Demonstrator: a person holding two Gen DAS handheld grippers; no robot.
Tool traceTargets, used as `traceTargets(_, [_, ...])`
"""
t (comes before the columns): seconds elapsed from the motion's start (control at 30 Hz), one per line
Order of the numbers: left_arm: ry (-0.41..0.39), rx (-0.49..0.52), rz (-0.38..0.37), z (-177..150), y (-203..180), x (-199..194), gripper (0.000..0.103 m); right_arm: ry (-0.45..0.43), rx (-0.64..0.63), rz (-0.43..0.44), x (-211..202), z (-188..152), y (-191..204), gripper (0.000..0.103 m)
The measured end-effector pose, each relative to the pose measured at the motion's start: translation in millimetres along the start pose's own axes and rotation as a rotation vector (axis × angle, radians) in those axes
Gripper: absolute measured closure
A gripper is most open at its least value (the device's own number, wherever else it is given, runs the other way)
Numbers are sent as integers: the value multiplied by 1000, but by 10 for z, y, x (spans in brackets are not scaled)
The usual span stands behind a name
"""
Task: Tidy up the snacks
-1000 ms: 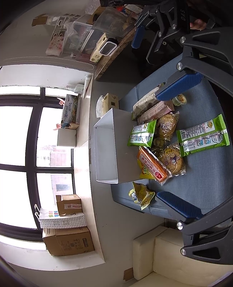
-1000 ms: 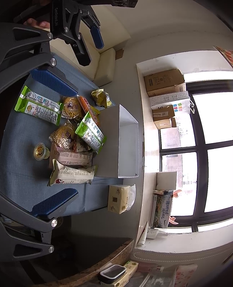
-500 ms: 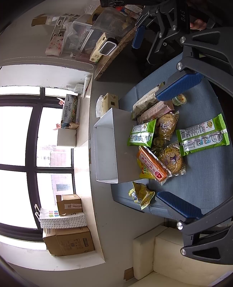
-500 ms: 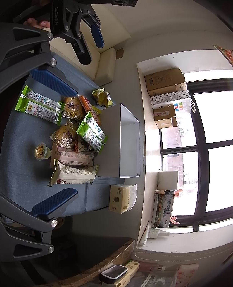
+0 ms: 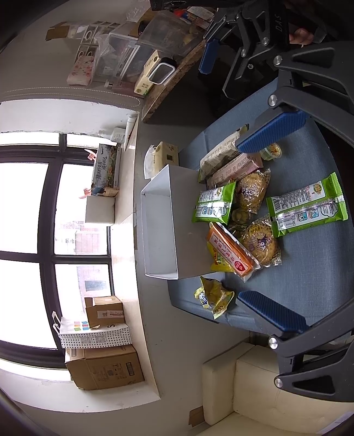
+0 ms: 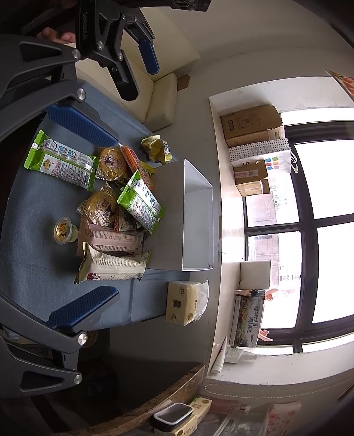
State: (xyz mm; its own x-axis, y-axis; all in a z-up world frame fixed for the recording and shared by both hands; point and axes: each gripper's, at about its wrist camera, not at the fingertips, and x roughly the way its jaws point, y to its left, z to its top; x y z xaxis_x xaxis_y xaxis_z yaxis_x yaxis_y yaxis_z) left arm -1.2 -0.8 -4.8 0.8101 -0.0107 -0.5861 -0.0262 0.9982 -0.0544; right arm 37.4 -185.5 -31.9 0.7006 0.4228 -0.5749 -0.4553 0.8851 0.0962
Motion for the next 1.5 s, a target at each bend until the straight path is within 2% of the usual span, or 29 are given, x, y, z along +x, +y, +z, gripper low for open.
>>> traceTargets(0.57, [22,1,2,-24,0,55,0,10,8,-2,13,-18,-18,0])
traceTargets(0.77, [57,22,0,36,-61,221,0,16,17,-5,17,-44,-53,0])
traceTargets(0.97, [157,81,8,260,-253,884,0,18,43,-19,-12,-81,-179,0])
traceTargets(1.13, [278,145,27,449,-415,1707,0,21,89,-37,-43,-110,-371,0])
traceTargets(1.27, [383,181,48,479,-487,2292,0,32,141,-40,-33,-159,-554,0])
traceTargets(1.5, [455,199,71,447,-527,2745,0,80,212,-63,113,-296,-823,0])
